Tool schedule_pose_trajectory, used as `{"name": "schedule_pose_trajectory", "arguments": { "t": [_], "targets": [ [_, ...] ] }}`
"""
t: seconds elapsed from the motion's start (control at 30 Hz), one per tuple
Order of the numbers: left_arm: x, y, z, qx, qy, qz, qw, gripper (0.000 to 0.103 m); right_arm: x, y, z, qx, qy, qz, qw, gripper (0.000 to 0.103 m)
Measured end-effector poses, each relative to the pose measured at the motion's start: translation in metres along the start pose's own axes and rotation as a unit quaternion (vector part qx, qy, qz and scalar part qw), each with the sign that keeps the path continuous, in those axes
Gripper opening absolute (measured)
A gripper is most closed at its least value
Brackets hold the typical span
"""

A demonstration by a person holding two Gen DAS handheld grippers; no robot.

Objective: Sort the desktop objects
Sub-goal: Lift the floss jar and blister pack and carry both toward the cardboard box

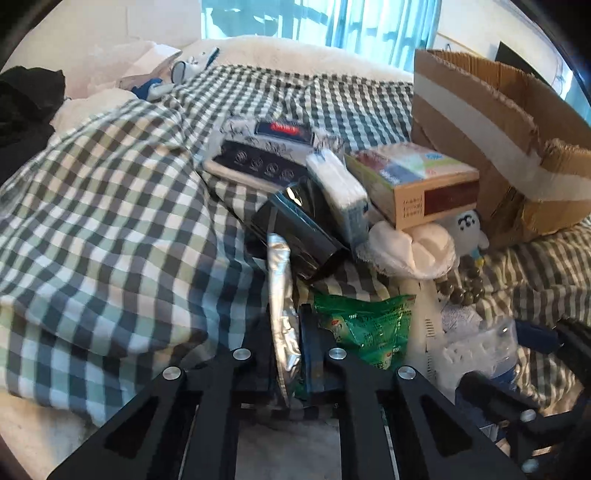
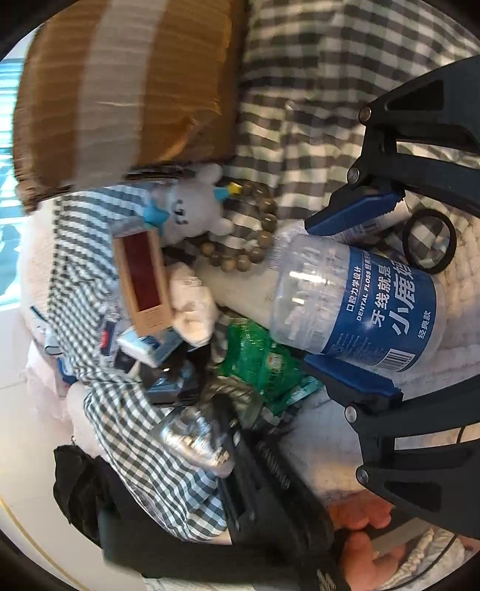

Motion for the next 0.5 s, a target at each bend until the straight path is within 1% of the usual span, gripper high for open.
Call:
{"name": "schedule_pose_trajectory", "arguments": {
  "t": [0.13,0.23,0.27,0.33,0.43,0.5],
  "targets": [
    [-0.004,-0.013,0.002,0.012,-0.013,-0.005,0.9998,0.010,0.002,0.002,-0.002,-0.012,0.009,0.009,1.000,0.067],
    [-0.003,-0.025,-0.001,0.024,-0.018,-0.002,0.9996,0.009,0.002,-0.004,-0.004,-0.005,0.009,0.009,1.000,0.066],
    [-0.004,-0.030,0.000,0.030,-0.021,-0.007,0.9993,0.009,0.001,-0.008,-0.004,-0.001,0.005,0.007,1.000,0.066],
    [-0.003,-0.040,0.000,0.043,-0.028,-0.011,0.9986,0.009,-0.002,-0.017,0.001,0.011,0.002,0.007,1.000,0.066],
    [-0.006,-0.051,0.004,0.061,-0.039,-0.014,0.9973,0.009,-0.004,-0.042,0.012,0.045,0.005,0.020,0.999,0.065],
    [-0.006,-0.058,0.004,0.070,-0.045,-0.018,0.9963,0.009,-0.005,-0.056,0.018,0.067,0.001,0.021,0.998,0.065]
  ]
}}
Point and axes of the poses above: each gripper's, at about its wrist camera, not at the fingertips, and y roughly the way its jaws point, x to its right, z to its top, the point moved 7 cm from there along y, roughly the way its jaws point
